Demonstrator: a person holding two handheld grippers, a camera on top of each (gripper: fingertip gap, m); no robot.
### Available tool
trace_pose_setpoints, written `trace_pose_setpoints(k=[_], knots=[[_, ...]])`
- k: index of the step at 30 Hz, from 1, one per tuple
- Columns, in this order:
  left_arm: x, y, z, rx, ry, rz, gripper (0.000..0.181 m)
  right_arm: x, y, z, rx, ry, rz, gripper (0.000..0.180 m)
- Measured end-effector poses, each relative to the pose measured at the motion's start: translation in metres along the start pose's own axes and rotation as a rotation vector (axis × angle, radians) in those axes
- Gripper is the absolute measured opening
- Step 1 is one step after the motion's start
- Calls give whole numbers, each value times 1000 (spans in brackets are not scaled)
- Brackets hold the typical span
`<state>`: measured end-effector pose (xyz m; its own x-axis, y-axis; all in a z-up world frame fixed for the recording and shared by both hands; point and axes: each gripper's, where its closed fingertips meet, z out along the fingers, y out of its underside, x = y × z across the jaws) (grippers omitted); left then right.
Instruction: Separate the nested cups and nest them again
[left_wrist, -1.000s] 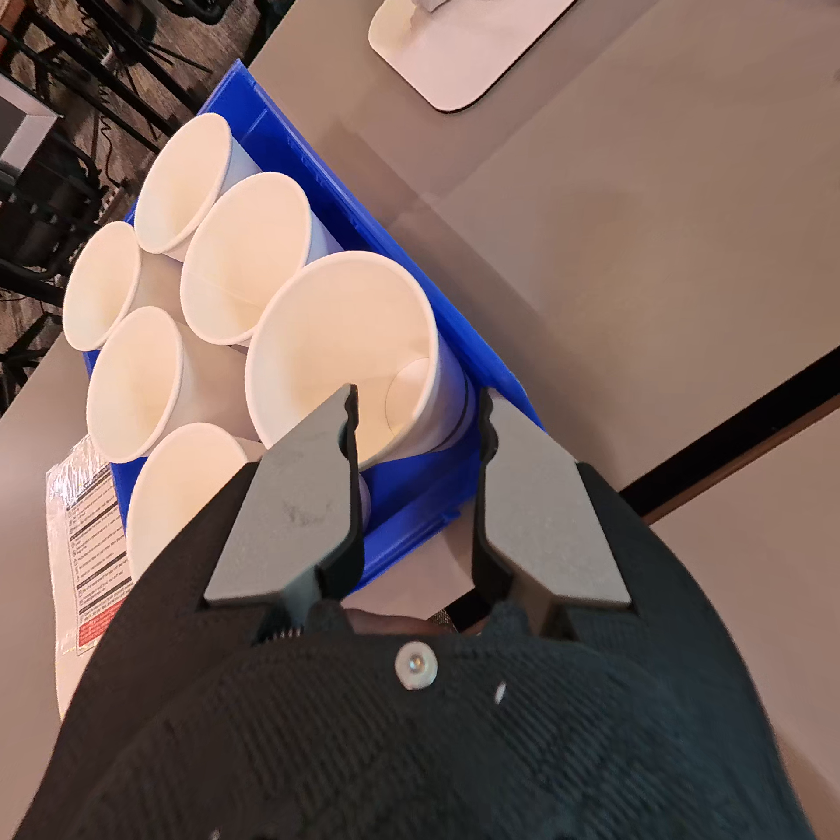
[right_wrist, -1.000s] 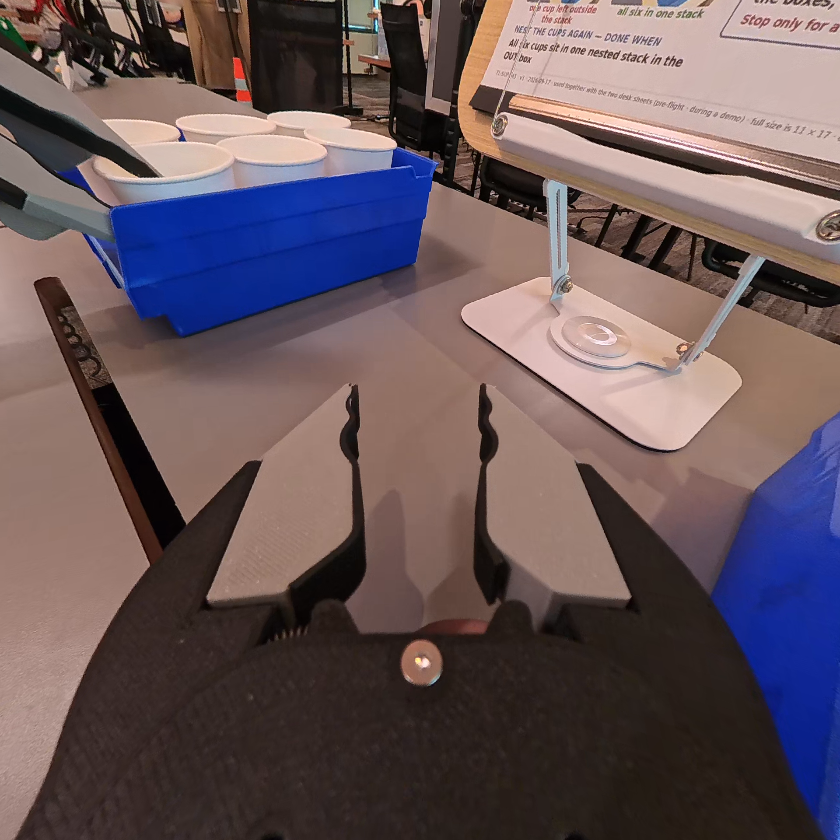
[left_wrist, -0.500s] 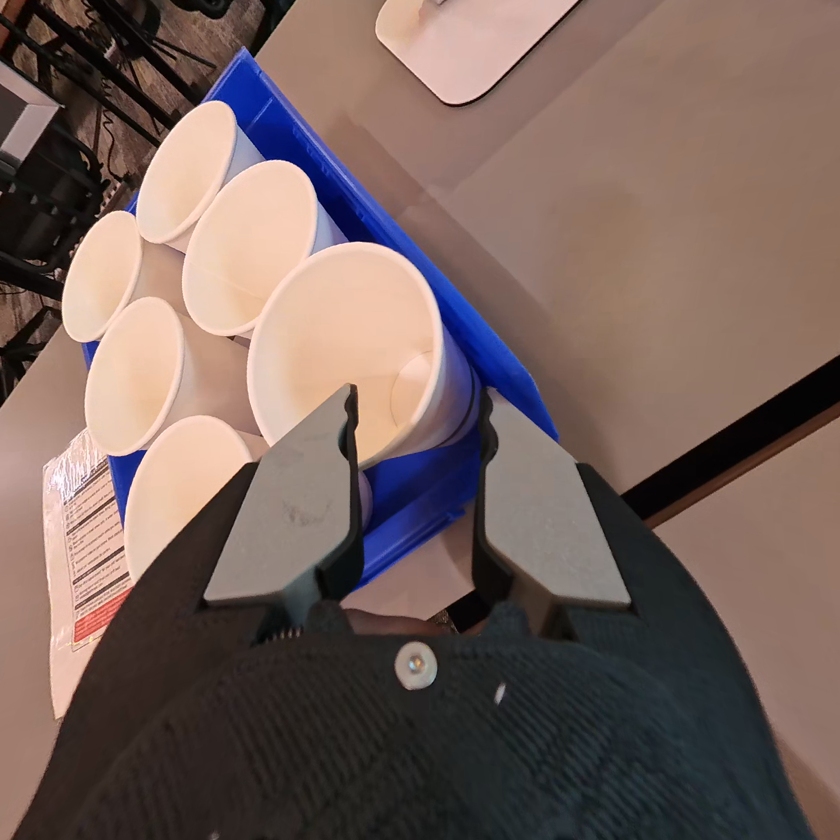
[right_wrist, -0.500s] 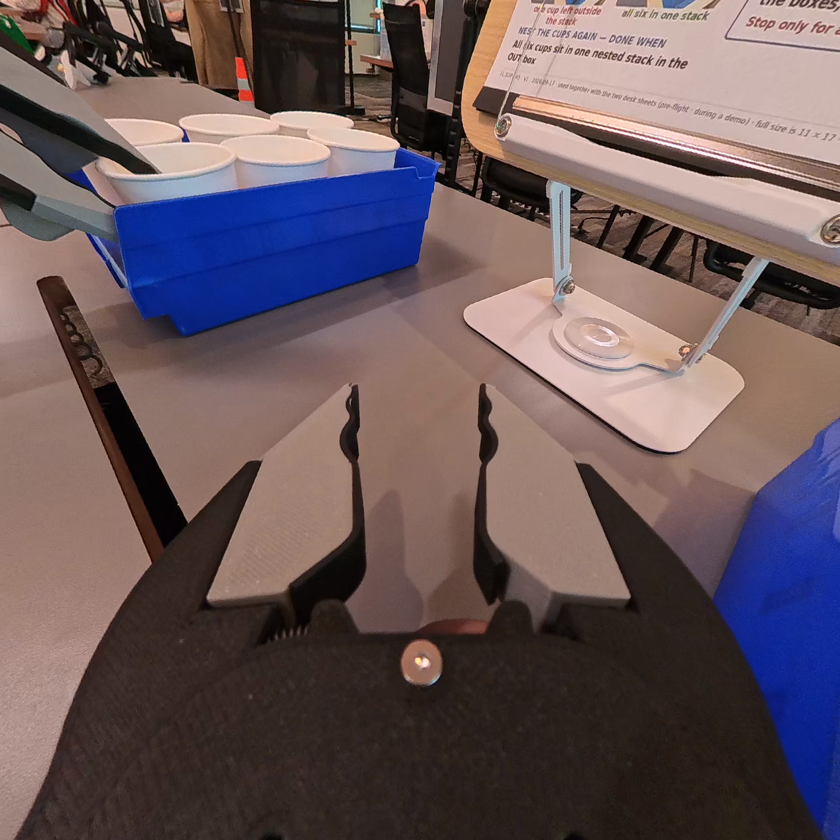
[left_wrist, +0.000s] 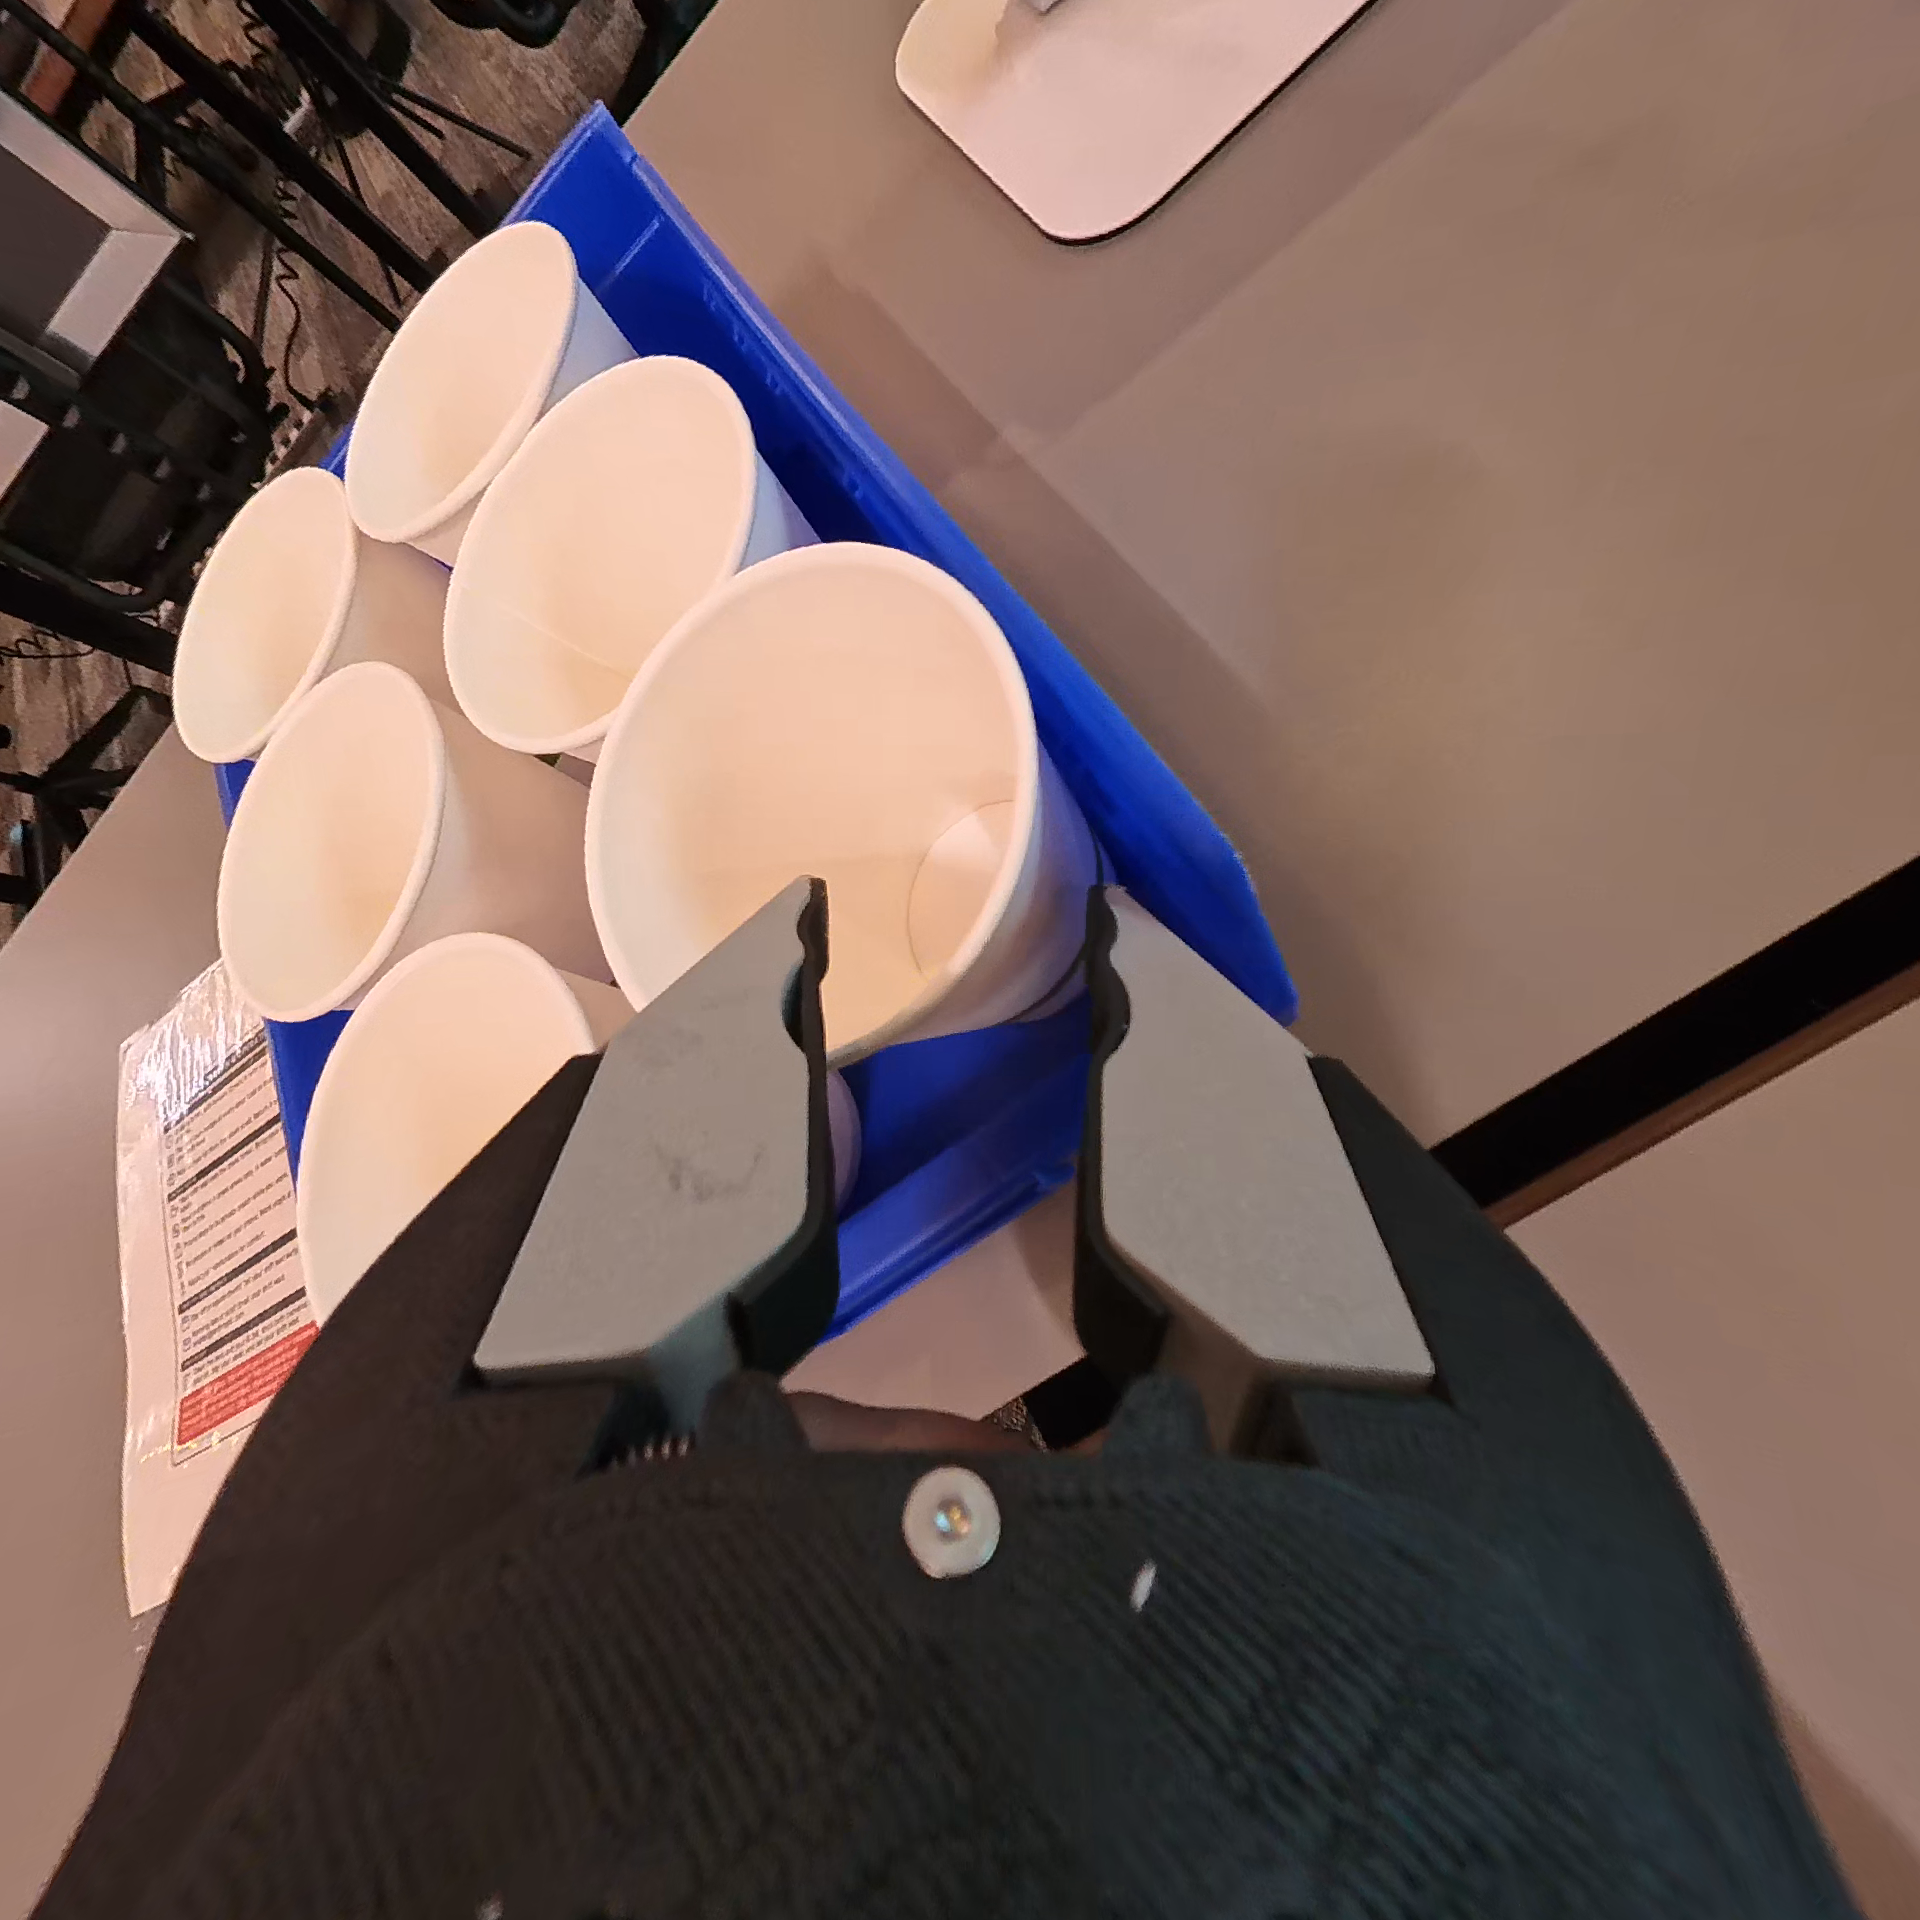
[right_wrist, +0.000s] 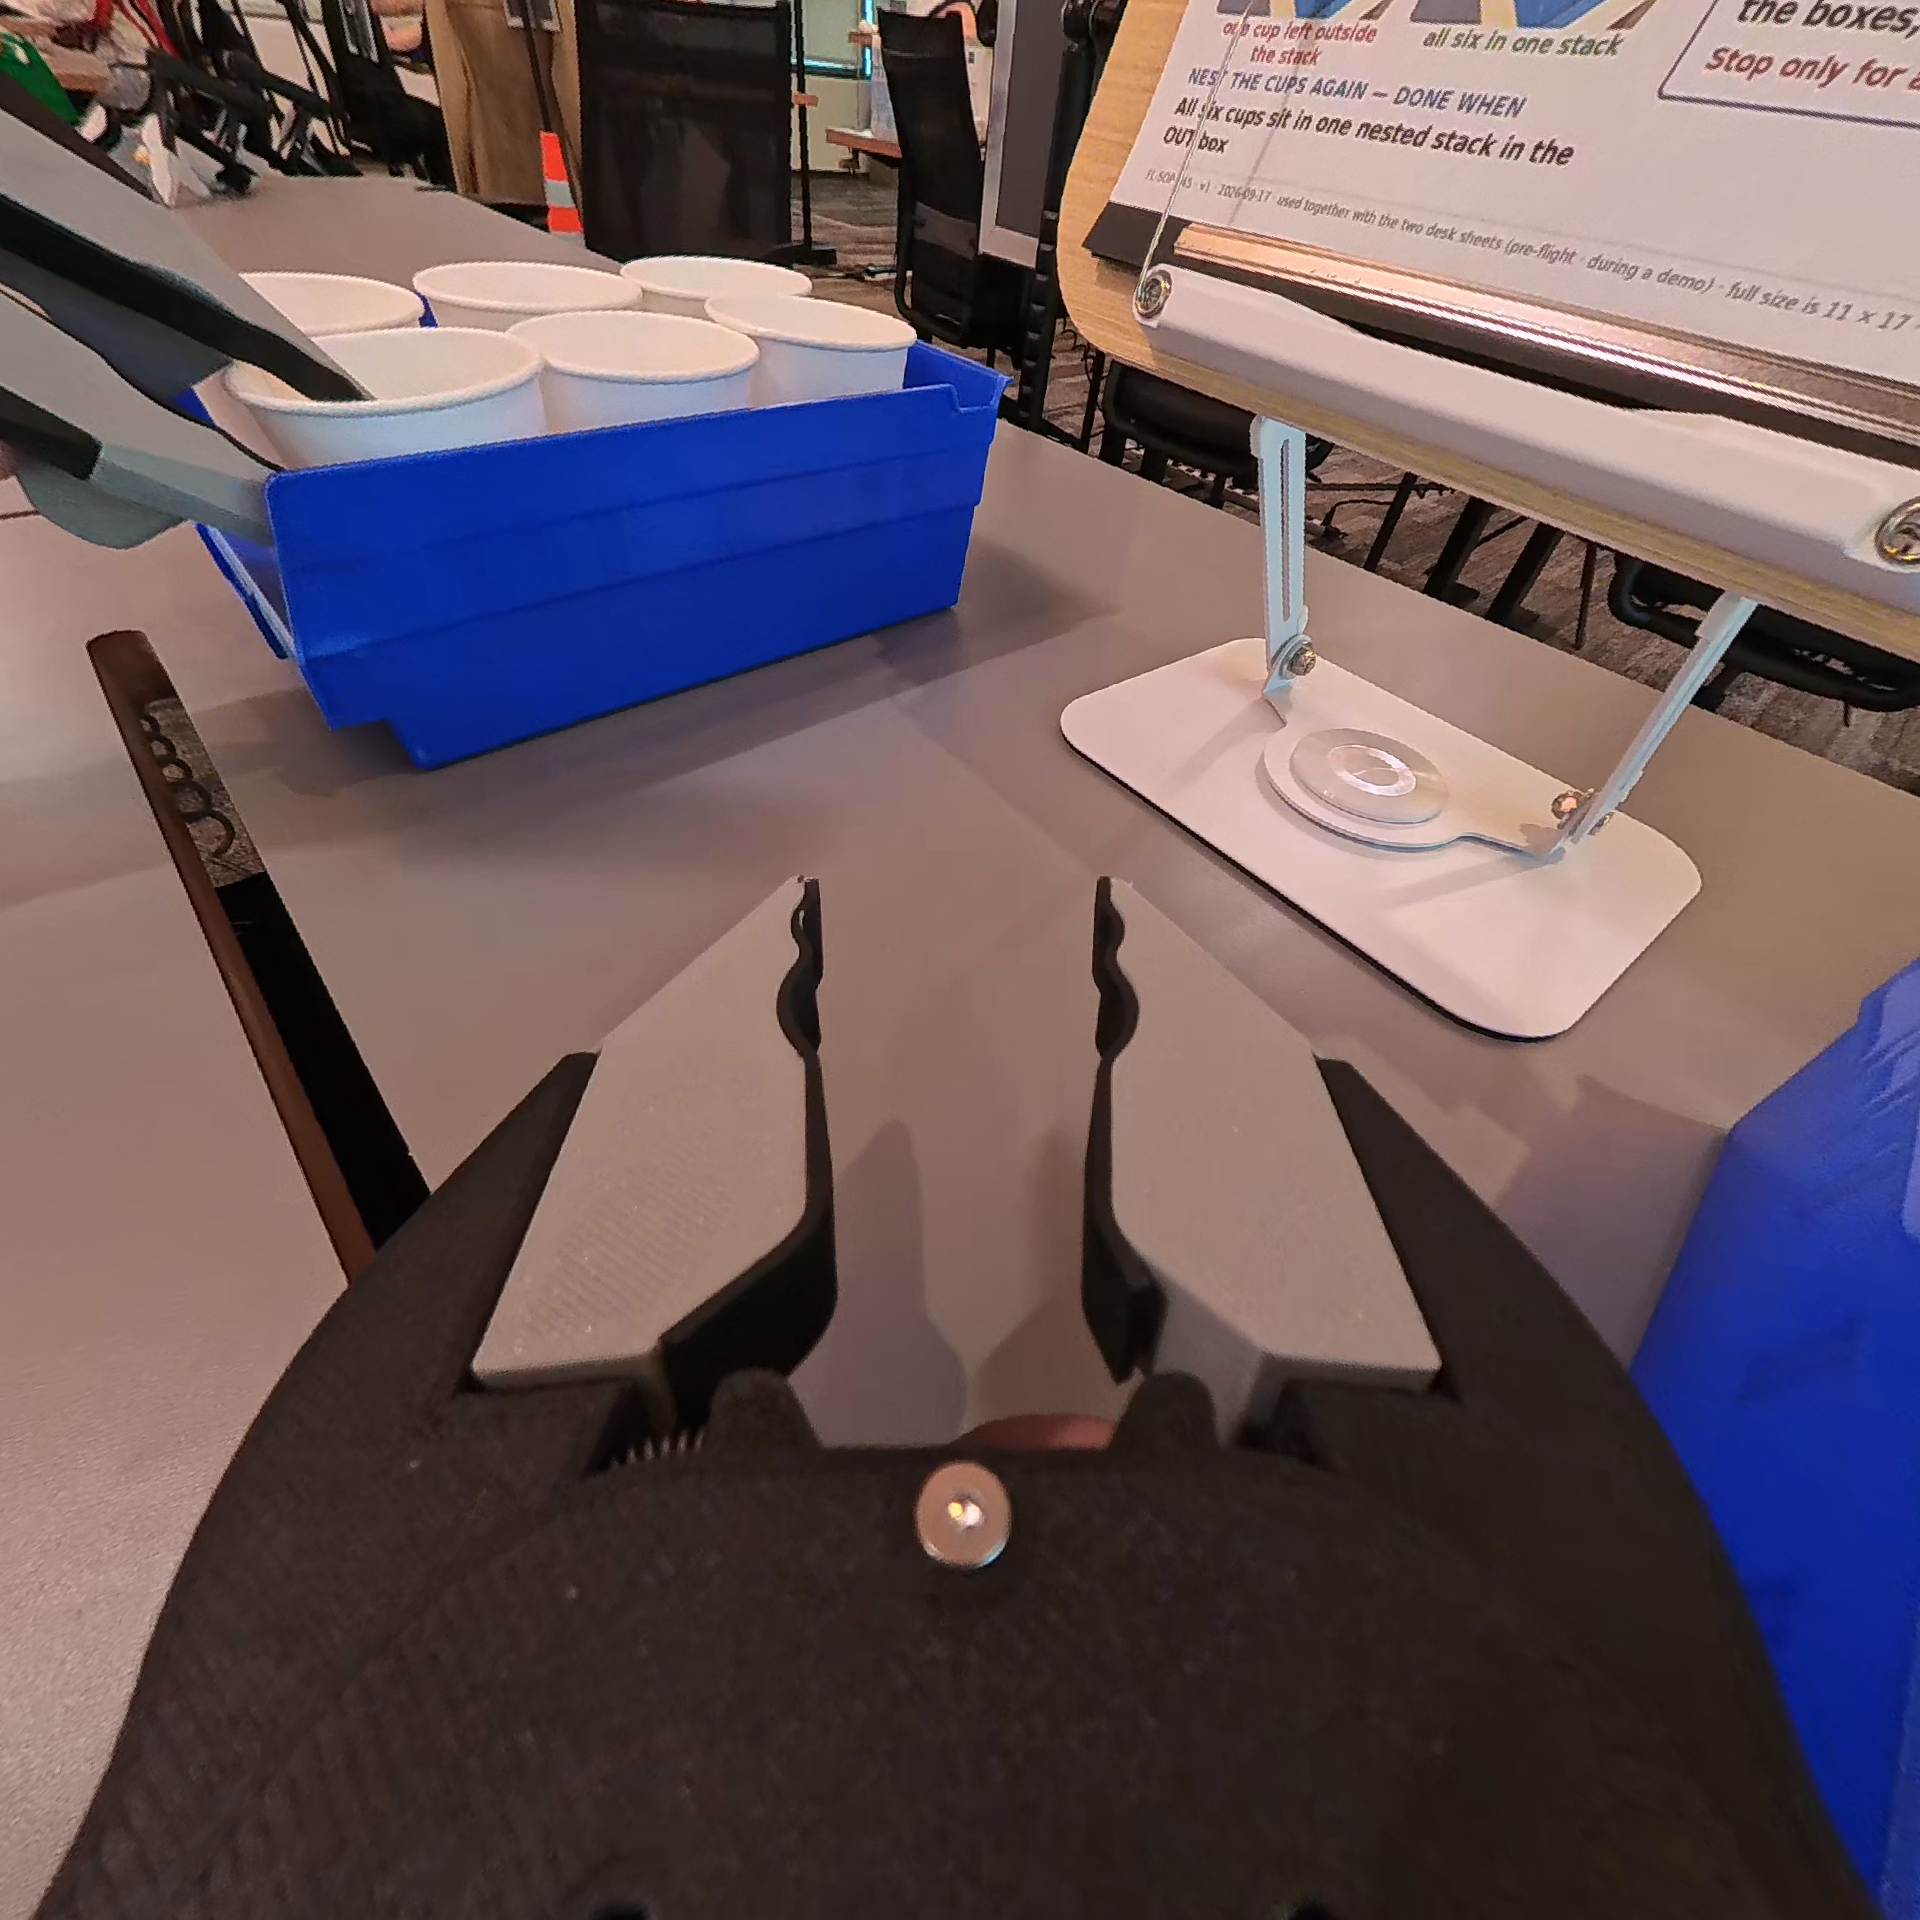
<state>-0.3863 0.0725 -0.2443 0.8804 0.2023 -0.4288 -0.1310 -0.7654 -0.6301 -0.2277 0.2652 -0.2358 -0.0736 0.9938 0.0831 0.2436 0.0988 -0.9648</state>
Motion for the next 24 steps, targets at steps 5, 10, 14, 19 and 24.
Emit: trace_pose_setpoints(k=[5, 10, 14, 19, 24], knots=[[-1, 0, -1, 3, -5, 0, 40, 0, -1, 0, 2, 0, -1, 49], [0, -3, -2, 31, 13, -11, 17, 0, -1, 0, 3, 0, 0, 49], [-2, -3, -5, 51, -3, -9, 0, 0, -1, 0, 5, -1, 0, 49], [-5, -7, -15, 91, -6, -14, 0, -1, -2, 0, 6, -3, 1, 50], [-17, -24, -37, 145, -59, 11, 0, -1, -1, 0, 3, -3, -5, 49]])
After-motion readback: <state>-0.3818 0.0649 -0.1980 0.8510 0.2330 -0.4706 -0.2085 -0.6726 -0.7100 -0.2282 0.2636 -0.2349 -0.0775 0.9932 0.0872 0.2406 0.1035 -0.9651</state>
